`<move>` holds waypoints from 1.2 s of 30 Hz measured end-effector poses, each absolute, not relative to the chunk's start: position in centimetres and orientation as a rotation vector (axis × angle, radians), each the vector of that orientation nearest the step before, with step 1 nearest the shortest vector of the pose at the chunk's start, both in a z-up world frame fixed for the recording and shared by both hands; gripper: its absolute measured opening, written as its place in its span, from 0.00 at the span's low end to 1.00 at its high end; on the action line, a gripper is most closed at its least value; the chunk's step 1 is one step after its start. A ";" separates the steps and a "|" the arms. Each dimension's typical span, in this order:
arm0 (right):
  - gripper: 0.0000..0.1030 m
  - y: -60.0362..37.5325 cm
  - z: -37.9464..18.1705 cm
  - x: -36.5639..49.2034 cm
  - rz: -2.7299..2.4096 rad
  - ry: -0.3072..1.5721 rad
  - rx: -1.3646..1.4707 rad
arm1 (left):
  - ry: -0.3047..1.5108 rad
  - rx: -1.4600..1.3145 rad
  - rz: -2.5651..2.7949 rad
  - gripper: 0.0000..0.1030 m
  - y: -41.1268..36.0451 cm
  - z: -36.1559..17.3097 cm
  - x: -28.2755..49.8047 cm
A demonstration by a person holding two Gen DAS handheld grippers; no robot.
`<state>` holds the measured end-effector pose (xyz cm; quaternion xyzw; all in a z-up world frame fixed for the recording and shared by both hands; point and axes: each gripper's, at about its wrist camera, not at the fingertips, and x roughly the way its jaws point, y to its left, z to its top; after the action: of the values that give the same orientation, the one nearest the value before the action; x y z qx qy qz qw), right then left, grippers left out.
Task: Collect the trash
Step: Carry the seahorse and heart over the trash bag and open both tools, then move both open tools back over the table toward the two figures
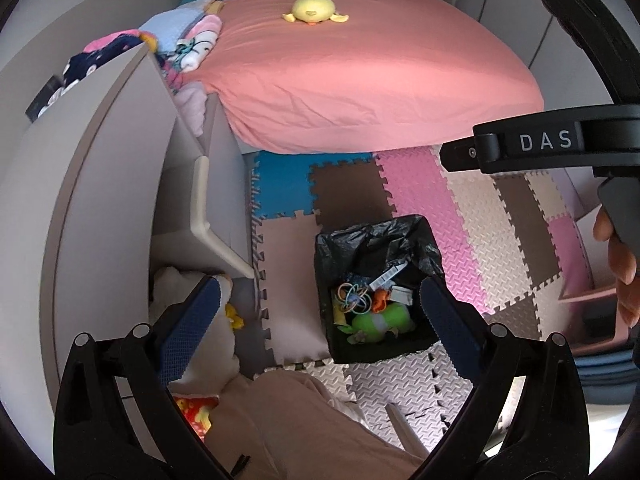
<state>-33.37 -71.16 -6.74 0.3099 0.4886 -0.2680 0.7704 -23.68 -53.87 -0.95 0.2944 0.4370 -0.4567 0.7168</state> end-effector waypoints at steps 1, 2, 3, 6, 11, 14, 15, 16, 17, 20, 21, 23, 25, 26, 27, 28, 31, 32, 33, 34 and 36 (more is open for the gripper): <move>0.80 -70.8 -6.4 -32.8 -0.569 1.056 0.663 | 0.967 0.644 -1.005 0.94 -53.5 -0.8 -23.3; 0.80 -70.3 -5.9 -32.1 -0.554 1.051 0.653 | 0.967 0.634 -0.997 0.94 -53.0 -0.5 -22.8; 0.80 -69.9 -5.5 -31.4 -0.542 1.044 0.645 | 0.968 0.627 -0.988 0.94 -52.7 -0.3 -22.3; 0.80 -68.2 -3.9 -28.7 -0.480 1.016 0.616 | 0.970 0.594 -0.942 0.94 -50.9 0.5 -20.1; 0.80 -63.9 -1.1 -22.9 -0.360 0.985 0.526 | 0.957 0.509 -0.838 0.94 -46.5 2.3 -15.2; 0.80 -61.4 0.1 -19.7 -0.298 0.984 0.468 | 0.951 0.461 -0.778 0.94 -43.6 3.3 -12.3; 0.80 -60.3 0.6 -18.2 -0.275 0.983 0.447 | 0.946 0.442 -0.752 0.94 -42.3 3.7 -11.1; 0.80 -59.4 1.0 -17.0 -0.255 0.982 0.432 | 0.942 0.433 -0.734 0.94 -41.6 4.1 -10.4; 0.80 -58.4 1.5 -15.7 -0.234 0.982 0.415 | 0.938 0.423 -0.711 0.94 -40.6 4.4 -9.5; 0.80 -55.8 2.6 -12.8 -0.184 0.981 0.378 | 0.935 0.376 -0.645 0.94 -37.3 5.4 -6.7; 0.80 -54.5 3.0 -11.3 -0.157 0.982 0.360 | 0.936 0.358 -0.625 0.94 -36.2 5.6 -5.8; 0.80 -52.5 3.6 -9.4 -0.119 0.981 0.340 | 0.939 0.320 -0.580 0.94 -33.9 6.0 -4.1; 0.80 -50.6 4.1 -7.6 -0.086 0.980 0.330 | 0.945 0.279 -0.538 0.94 -31.6 6.3 -2.5; 0.80 -49.6 4.4 -6.7 -0.064 0.979 0.327 | 0.950 0.259 -0.520 0.94 -30.5 6.4 -1.8; 0.80 -48.8 4.5 -6.0 -0.050 0.980 0.324 | 0.954 0.233 -0.497 0.94 -29.2 6.5 -1.0; 0.80 -48.0 4.7 -5.2 -0.036 0.983 0.321 | 0.957 0.215 -0.478 0.94 -28.2 6.6 -0.5; 0.80 -45.3 5.3 -2.4 0.010 0.989 0.316 | 0.970 0.151 -0.407 0.94 -25.1 6.8 1.7; 0.80 -44.5 5.4 -1.6 0.024 0.991 0.314 | 0.975 0.127 -0.382 0.94 -24.0 6.9 2.3; 0.80 -43.5 5.6 -0.4 0.041 0.994 0.310 | 0.982 0.093 -0.346 0.94 -22.7 7.1 3.2; 0.80 -42.6 5.8 0.6 0.056 0.997 0.304 | 0.985 0.069 -0.320 0.94 -21.7 7.1 3.8; 0.80 -40.7 6.1 2.6 0.081 1.002 0.286 | 0.989 0.006 -0.241 0.94 -19.2 7.3 5.4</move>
<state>2.60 -40.75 6.12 0.1366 0.4787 0.0389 0.8664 5.39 -19.19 7.34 0.0029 0.4734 -0.1152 0.8733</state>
